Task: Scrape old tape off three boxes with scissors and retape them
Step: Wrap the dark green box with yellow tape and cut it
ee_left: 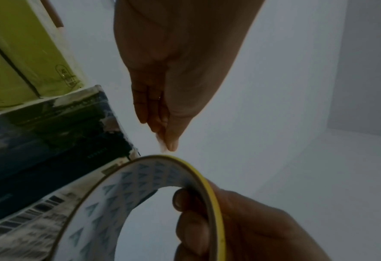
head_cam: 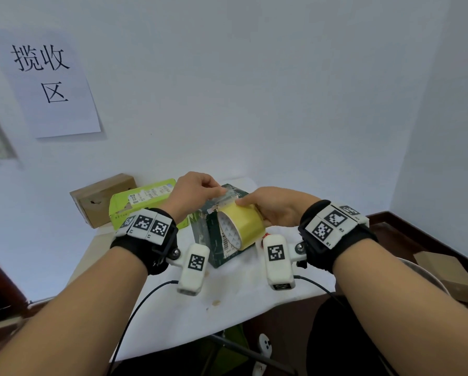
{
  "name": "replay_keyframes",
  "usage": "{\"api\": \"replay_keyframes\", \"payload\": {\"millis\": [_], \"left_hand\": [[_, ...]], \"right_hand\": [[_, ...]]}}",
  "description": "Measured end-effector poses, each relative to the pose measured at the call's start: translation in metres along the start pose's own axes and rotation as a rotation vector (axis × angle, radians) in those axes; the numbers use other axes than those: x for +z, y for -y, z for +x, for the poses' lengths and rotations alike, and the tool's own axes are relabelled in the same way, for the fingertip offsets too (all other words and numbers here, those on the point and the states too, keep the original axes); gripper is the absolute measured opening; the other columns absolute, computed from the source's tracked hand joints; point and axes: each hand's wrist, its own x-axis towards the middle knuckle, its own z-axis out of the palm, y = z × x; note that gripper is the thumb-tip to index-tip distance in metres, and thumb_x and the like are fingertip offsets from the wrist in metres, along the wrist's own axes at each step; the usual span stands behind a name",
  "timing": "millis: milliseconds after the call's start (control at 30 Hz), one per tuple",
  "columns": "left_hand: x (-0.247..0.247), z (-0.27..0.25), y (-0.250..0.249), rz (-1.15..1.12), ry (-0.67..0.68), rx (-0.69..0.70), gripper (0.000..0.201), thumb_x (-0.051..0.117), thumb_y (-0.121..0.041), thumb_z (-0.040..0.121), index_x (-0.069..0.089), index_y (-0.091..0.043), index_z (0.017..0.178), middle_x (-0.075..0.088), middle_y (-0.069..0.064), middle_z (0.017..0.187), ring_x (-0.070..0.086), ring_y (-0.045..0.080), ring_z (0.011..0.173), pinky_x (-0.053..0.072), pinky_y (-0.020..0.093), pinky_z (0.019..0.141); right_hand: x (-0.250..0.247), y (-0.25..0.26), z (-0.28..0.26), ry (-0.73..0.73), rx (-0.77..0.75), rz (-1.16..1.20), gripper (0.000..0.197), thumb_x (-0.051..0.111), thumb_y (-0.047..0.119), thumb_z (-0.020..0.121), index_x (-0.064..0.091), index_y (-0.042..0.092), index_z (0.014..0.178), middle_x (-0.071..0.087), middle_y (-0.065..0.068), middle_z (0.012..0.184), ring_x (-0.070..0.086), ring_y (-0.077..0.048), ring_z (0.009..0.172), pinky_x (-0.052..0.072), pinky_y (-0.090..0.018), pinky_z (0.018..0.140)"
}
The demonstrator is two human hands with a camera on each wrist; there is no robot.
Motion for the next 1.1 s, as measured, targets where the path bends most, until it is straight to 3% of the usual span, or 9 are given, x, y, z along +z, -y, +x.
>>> {"api": "replay_keyframes", "payload": {"millis": [67,200,333,433,533,600,733,900,1100], "left_hand": [[0.001,-0.002,0.001,0.056,-0.001,0.035,0.017,0.075,-0.027,0.082,0.071,-0.011,0.080,0.066,-0.001,0.073,0.055,0.009,0.065,0.043,0.022,0.061],[-0.001,-0.003,0.005,0.075,-0.031,0.058,0.016,0.075,-0.026,0.082,0.071,-0.011,0.079,0.068,0.001,0.076,0.057,0.008,0.067,0.042,0.015,0.056],[-0.008,-0.002,0.005,0.056,-0.073,0.076,0.016,0.074,-0.025,0.083,0.071,-0.010,0.079,0.067,0.000,0.075,0.056,0.005,0.064,0.041,0.010,0.053],[-0.015,0.002,0.001,0.057,-0.074,0.089,0.014,0.075,-0.026,0.083,0.070,-0.013,0.079,0.067,-0.003,0.075,0.056,0.005,0.067,0.039,0.011,0.057],[-0.013,0.005,0.004,0.075,-0.043,0.085,0.015,0.073,-0.026,0.084,0.069,-0.012,0.080,0.068,0.000,0.079,0.057,0.007,0.070,0.040,0.014,0.059],[-0.011,0.006,0.008,0.061,-0.027,0.078,0.017,0.072,-0.027,0.085,0.069,-0.010,0.082,0.069,0.004,0.083,0.057,0.011,0.072,0.044,0.019,0.062],[-0.007,0.011,0.011,0.072,-0.004,0.066,0.019,0.066,-0.028,0.090,0.066,-0.009,0.088,0.064,0.001,0.083,0.053,0.009,0.070,0.040,0.019,0.060],[-0.004,0.014,0.017,0.126,0.003,0.068,0.019,0.062,-0.027,0.093,0.065,-0.008,0.091,0.062,-0.002,0.084,0.051,0.008,0.071,0.037,0.020,0.058],[0.001,0.015,0.026,0.162,-0.021,0.079,0.017,0.061,-0.027,0.093,0.063,-0.011,0.086,0.059,-0.004,0.080,0.051,0.009,0.071,0.039,0.021,0.060]], "right_hand": [[0.003,0.002,0.000,0.000,0.015,-0.071,0.027,0.052,0.026,0.097,0.054,0.007,0.117,0.065,-0.006,0.099,0.063,-0.018,0.086,0.054,-0.032,0.081],[0.009,0.007,0.002,-0.038,0.049,-0.139,0.019,0.052,0.023,0.097,0.054,0.008,0.107,0.066,-0.006,0.089,0.063,-0.017,0.074,0.055,-0.029,0.066],[0.012,0.004,0.007,-0.068,0.086,-0.229,0.029,0.053,0.027,0.097,0.052,0.006,0.117,0.064,-0.013,0.106,0.063,-0.025,0.091,0.054,-0.037,0.082],[0.016,0.000,0.011,-0.082,0.122,-0.187,0.032,0.054,0.029,0.096,0.051,0.007,0.118,0.064,-0.014,0.111,0.063,-0.027,0.093,0.053,-0.040,0.086],[0.015,0.000,0.014,-0.087,0.149,-0.182,0.032,0.056,0.030,0.095,0.052,0.007,0.118,0.064,-0.016,0.119,0.064,-0.030,0.106,0.051,-0.044,0.094],[0.015,0.000,0.015,-0.096,0.153,-0.152,0.031,0.054,0.029,0.096,0.051,0.007,0.119,0.065,-0.015,0.115,0.064,-0.029,0.106,0.050,-0.045,0.096],[0.018,-0.006,0.019,-0.102,0.166,-0.083,0.024,0.049,0.026,0.099,0.050,0.009,0.116,0.066,-0.008,0.089,0.064,-0.021,0.079,0.051,-0.040,0.093],[0.022,-0.005,0.020,-0.111,0.170,-0.089,0.015,0.047,0.024,0.099,0.050,0.011,0.104,0.063,-0.006,0.083,0.061,-0.019,0.073,0.053,-0.035,0.081],[0.025,-0.004,0.021,-0.135,0.162,-0.151,0.016,0.046,0.025,0.099,0.048,0.012,0.108,0.061,-0.007,0.089,0.059,-0.020,0.078,0.051,-0.032,0.076]]}}
